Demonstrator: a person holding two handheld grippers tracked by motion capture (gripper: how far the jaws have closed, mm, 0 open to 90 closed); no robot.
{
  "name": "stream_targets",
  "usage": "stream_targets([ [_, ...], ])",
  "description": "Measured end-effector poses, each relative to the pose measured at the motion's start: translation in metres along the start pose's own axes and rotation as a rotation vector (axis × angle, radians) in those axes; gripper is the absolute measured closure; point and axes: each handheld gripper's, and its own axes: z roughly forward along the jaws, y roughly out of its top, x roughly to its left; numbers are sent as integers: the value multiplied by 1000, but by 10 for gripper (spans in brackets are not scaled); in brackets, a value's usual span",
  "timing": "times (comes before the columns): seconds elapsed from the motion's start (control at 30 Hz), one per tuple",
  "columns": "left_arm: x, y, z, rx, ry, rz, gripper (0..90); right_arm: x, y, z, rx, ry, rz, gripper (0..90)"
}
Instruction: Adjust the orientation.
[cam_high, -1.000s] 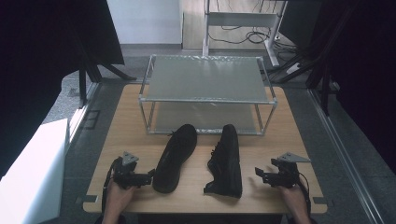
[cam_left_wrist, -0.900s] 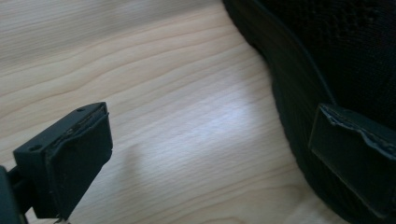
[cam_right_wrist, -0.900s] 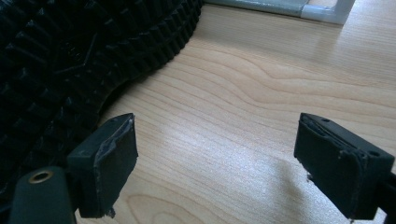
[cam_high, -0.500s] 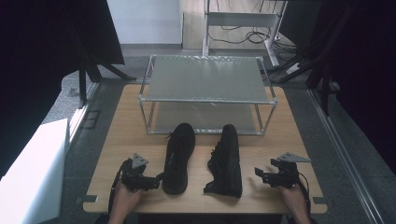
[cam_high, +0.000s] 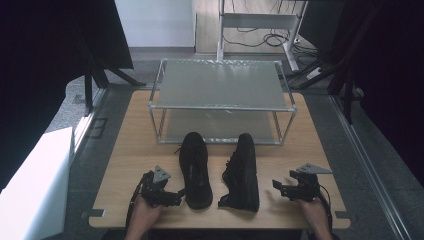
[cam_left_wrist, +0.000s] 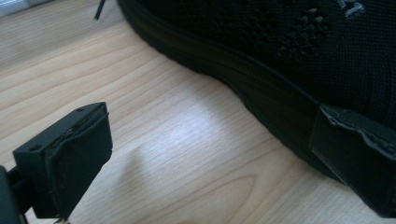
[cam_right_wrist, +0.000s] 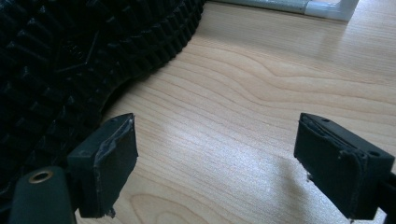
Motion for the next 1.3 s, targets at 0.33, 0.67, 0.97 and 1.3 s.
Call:
stream_targets([
  [0.33, 7, -2, -3, -22, 29, -20, 0, 0, 1, -1, -9, 1, -8, 134],
  [0.67, 24, -7, -13, -40, 73, -101, 0, 3, 4, -4, -20, -9, -24, 107],
  [0.97, 27, -7, -13, 16, 112, -118, 0, 14, 14, -8, -13, -2, -60, 34],
  [1.3, 33, -10, -16, 12, 126, -156, 0, 24, 38, -18, -2, 13, -88, 0],
])
